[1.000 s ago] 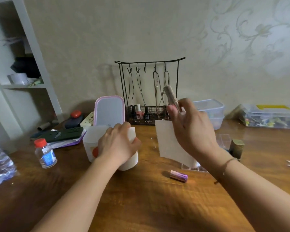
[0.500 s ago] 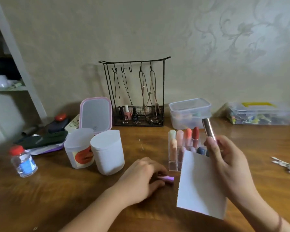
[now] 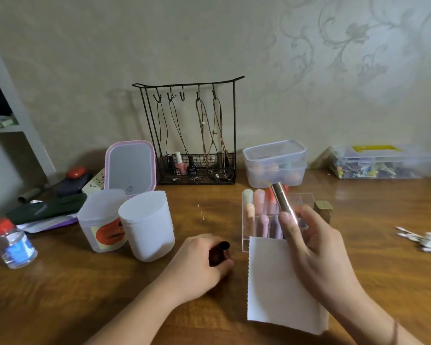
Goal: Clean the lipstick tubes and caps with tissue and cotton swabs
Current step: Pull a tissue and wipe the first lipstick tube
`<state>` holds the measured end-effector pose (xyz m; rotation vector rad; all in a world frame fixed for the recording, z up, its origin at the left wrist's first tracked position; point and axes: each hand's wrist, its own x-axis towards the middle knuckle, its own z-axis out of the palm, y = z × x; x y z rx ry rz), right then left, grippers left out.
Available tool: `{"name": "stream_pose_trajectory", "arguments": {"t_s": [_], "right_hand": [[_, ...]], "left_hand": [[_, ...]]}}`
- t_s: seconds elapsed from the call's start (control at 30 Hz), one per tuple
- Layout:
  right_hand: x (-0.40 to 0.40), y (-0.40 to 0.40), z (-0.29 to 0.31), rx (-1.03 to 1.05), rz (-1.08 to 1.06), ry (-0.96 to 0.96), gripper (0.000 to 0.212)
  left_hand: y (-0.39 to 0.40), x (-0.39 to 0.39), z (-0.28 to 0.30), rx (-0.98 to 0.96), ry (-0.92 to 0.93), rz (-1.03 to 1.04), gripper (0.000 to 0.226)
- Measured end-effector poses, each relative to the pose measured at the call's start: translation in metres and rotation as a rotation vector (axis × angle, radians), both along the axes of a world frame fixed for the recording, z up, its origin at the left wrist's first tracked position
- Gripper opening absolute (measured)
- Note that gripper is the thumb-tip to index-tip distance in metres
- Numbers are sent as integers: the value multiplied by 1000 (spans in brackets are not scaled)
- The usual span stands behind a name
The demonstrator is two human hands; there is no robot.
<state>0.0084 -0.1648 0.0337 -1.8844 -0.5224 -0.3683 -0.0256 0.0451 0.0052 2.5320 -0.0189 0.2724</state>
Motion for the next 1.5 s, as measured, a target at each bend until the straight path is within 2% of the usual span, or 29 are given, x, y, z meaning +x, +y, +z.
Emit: {"name": "stream_pose_trajectory", "arguments": {"t_s": [0.07,0.1,0.2,0.23,0.3,0.37,0.4,0.47,0.5,0.6,0.63,0.7,0.77,0.87,0.93,0.97,1.03,1.07,1.1,1.13,1.17,1.2,1.27,1.37,1.5], "right_hand": [[0,1,0,15,7,3,31],[0,1,0,19,9,3,32],[-3,1,4,34,14,9,37],[-3,1,5,64,30,13,41],[-7,2,8,172,114,46,49],[-10,5,6,273,227,106,58],[-10,6,5,293,259,127,61],[-9,5,4,276,224,115,57],[-6,2,4,231,148,55,52],[0,-14,13,147,-78,-143,35],[-1,-15,15,218,-24,-133,35],[-5,-10,14,343,180,5,43],[-10,-3,11,329,313,125,51],[-14,3,6,296,433,257,28],[-15,4,2,261,451,295,27],[-16,4,1,230,435,279,29],[-20,7,1,205,376,250,30],[-23,8,2,199,345,239,31],[-25,8,3,182,327,206,32],[-27,7,5,148,308,144,31],[-28,7,4,93,281,61,28],[-28,8,5,46,256,-15,26],[-27,10,5,-47,205,-133,28],[-27,10,10,-134,149,-254,33],[-26,13,5,-204,123,-340,32]], "left_hand": [[-1,-3,2,32,-12,25,39],[-1,-7,6,30,-68,34,36],[-3,-26,22,-108,-504,-6,25],[-8,-35,30,-158,-572,-32,25],[-24,-46,41,-236,-471,-126,29],[-42,-50,48,-412,-178,-235,32],[-48,-50,49,-538,-65,-287,26],[-50,-46,52,-726,22,-262,13],[-49,-44,51,-815,42,-219,15],[-45,-32,58,-967,-6,-44,32],[-47,-27,61,-965,-68,-23,32],[-56,-22,66,-956,-192,-23,25],[-63,-21,65,-1030,-238,-41,22],[-66,-27,67,-1240,-155,-66,14],[-65,-33,66,-1319,-111,-52,9],[-61,-33,62,-1387,-114,-32,15],[-53,-31,57,-1562,-101,-167,57],[-52,-35,57,-1564,-142,-193,75],[-48,-40,50,-1609,-193,-46,78],[-42,-37,45,-1680,-172,-122,70],[-42,-28,45,-1604,-161,-116,63],[-42,-17,36,-1544,-76,-327,60],[-41,-17,27,-1621,4,-513,54],[-49,-19,32,-1545,25,-481,47],[-53,-19,29,-1473,-85,-257,12]]}}
